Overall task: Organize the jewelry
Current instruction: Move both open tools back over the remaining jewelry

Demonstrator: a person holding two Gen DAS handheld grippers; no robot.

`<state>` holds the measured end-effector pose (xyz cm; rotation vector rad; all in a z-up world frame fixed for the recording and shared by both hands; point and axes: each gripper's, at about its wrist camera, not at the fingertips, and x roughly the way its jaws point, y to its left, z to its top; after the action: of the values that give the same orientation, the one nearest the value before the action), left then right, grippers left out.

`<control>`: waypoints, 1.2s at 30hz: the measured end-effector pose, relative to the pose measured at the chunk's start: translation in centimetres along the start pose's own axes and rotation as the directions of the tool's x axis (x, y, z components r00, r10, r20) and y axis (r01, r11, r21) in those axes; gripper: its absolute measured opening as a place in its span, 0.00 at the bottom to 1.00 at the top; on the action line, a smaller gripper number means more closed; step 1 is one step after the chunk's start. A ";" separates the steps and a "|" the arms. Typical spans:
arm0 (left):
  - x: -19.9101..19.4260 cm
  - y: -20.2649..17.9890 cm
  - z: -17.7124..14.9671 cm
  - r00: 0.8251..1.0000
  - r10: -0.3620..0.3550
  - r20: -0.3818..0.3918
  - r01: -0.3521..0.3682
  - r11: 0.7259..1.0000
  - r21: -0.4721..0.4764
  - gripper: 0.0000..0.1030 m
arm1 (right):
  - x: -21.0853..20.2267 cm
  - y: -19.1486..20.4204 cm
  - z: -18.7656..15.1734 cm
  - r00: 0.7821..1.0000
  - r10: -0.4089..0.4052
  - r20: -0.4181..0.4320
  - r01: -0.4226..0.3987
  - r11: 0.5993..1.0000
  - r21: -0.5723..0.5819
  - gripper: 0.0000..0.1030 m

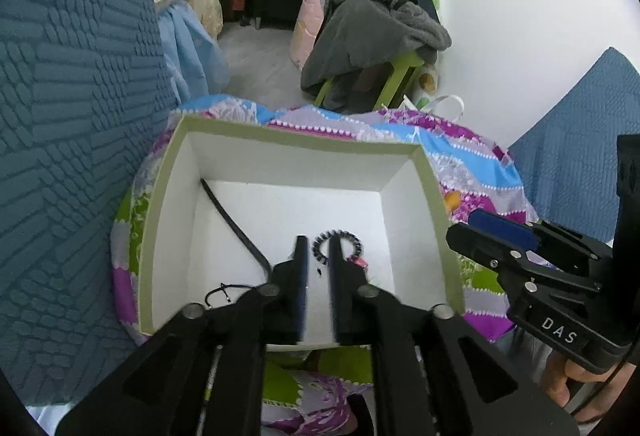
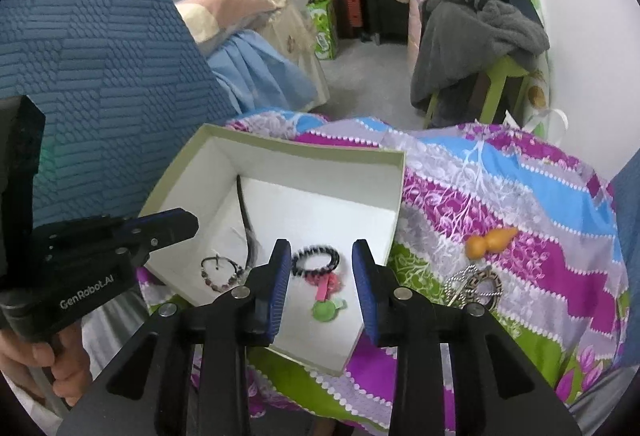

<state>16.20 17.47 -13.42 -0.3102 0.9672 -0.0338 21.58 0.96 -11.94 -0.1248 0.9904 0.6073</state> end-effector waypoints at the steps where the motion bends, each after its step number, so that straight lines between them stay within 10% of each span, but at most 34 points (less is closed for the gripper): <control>1: -0.5 -0.2 0.2 1.000 0.012 0.016 -0.012 1.000 0.001 0.30 | -0.5 -0.1 0.2 1.000 0.007 0.011 -0.007 1.000 -0.002 0.29; 18: -6.1 -6.7 3.3 0.979 -0.025 0.204 0.017 0.999 0.041 0.36 | -10.3 -4.2 2.9 0.975 -0.016 0.222 0.019 1.000 -0.012 0.29; 36: 0.7 -15.9 0.0 0.978 -0.169 0.127 0.162 0.985 0.061 0.35 | -10.7 -15.2 -2.3 0.970 -0.143 0.197 0.119 0.984 0.130 0.29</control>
<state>18.34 2.21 -9.58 -0.3415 0.8068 -0.1875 23.72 -17.01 -7.05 -0.0219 0.8077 0.4295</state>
